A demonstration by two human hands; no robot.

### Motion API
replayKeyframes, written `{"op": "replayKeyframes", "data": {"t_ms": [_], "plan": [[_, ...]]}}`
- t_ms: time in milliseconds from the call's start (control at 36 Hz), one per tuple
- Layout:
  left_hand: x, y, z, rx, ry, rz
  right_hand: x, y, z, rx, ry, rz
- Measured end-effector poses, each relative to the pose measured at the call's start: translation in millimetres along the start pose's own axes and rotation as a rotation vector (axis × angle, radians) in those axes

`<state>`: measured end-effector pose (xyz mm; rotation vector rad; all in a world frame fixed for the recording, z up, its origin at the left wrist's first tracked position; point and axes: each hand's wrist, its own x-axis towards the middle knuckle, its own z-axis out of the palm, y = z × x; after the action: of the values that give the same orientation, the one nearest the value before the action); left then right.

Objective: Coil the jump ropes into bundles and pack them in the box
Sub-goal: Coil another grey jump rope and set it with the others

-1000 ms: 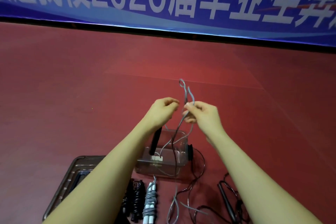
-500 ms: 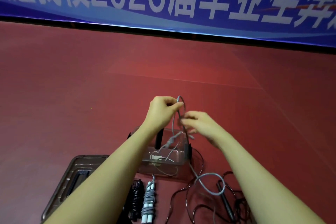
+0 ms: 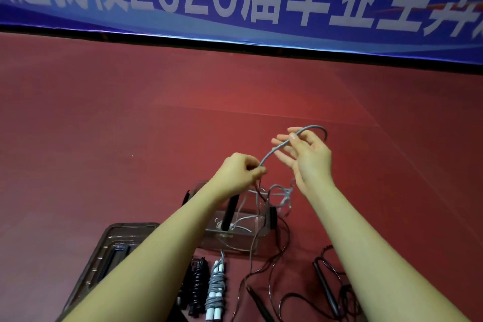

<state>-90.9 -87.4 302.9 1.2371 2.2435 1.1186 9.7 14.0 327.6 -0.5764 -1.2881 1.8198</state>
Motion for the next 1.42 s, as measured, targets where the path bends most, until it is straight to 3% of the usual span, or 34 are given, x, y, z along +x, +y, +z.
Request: {"op": "replayKeyframes", "data": {"t_ms": [111,167,278,333,417,528,667,806,944,1194,1417], "plan": [[1.8,2.1,-4.8,-0.121,0.181,0.013,3.5,1.0,-3.5,0.02,-0.018,0.032],[3.3,5.0,-7.2,-0.192,0.242,0.014,4.8,5.2,-8.8,-0.203,-0.063,0.079],[6.3,10.4,-14.1,-0.278,0.294,0.029,-0.6,19.8,-16.4,-0.758,-0.448,0.049],[6.6,13.2,-15.5,-0.294,0.301,0.043,-4.6,25.1,-14.6,-0.963,-0.565,0.008],[5.0,16.7,-16.7,-0.301,0.315,0.063,-4.0,32.1,-13.4,-1.243,-0.53,-0.138],[2.1,18.3,-17.9,-0.328,0.33,0.094,2.1,38.9,-18.1,-1.325,-0.425,-0.193],[2.1,15.3,-19.1,-0.354,0.273,0.013,-2.9,26.6,-8.9,-0.96,-0.238,-0.287],[-1.5,6.8,-9.9,-0.093,0.051,-0.04,0.6,11.6,-4.9,-0.524,-0.073,-0.148],[-6.8,9.7,-3.2,-0.166,-0.028,0.079,-4.8,-0.6,-1.7,-0.213,-0.057,-0.002],[-1.5,11.9,5.8,-0.15,0.153,0.047,-7.1,-10.9,-3.0,0.15,0.046,0.064],[3.2,8.0,5.3,-0.013,0.127,-0.024,-8.1,-17.4,-0.8,0.395,0.141,0.052]]}}
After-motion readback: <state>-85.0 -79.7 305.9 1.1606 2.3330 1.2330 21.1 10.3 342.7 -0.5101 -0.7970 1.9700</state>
